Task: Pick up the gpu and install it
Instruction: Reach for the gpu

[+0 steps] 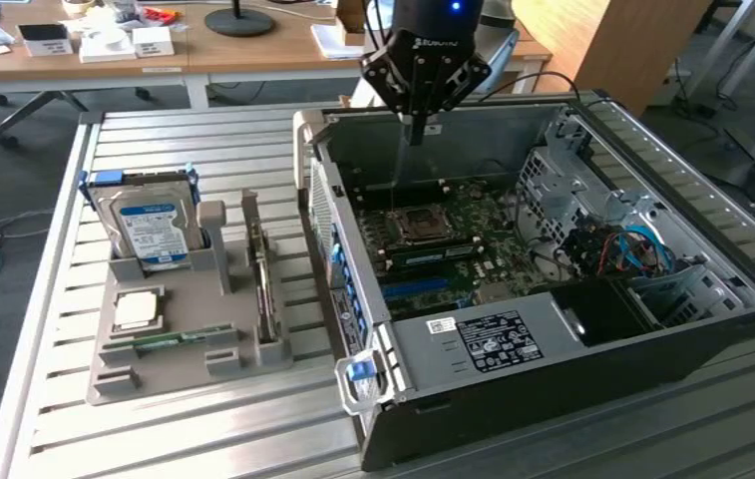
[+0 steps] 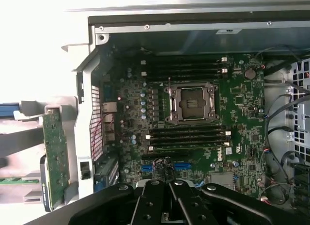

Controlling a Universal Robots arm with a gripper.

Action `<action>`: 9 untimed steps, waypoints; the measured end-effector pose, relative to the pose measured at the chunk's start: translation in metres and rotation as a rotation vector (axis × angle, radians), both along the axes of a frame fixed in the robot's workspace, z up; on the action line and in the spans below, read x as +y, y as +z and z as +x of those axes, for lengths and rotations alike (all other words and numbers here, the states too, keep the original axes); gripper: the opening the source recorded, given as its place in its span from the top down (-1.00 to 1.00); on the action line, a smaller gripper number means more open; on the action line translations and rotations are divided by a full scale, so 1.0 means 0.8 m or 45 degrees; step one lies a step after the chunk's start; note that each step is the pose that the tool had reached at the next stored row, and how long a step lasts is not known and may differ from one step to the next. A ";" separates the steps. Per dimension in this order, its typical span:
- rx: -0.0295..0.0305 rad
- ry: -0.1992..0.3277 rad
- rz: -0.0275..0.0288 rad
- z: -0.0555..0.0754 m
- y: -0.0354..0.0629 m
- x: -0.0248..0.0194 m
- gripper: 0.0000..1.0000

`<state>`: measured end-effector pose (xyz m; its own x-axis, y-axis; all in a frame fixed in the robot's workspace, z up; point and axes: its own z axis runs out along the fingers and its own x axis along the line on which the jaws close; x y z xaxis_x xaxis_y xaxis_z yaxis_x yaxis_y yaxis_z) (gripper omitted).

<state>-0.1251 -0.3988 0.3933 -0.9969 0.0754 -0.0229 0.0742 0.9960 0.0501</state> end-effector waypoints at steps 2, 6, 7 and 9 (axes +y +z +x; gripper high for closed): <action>-0.0001 0.000 -0.0001 -0.001 0.000 0.0000 0.79; -0.0001 0.000 0.0000 -0.003 0.000 0.0000 0.79; -0.0001 0.000 0.0000 -0.004 0.000 0.0000 0.79; 0.0000 0.000 0.0000 -0.005 0.000 0.0000 0.79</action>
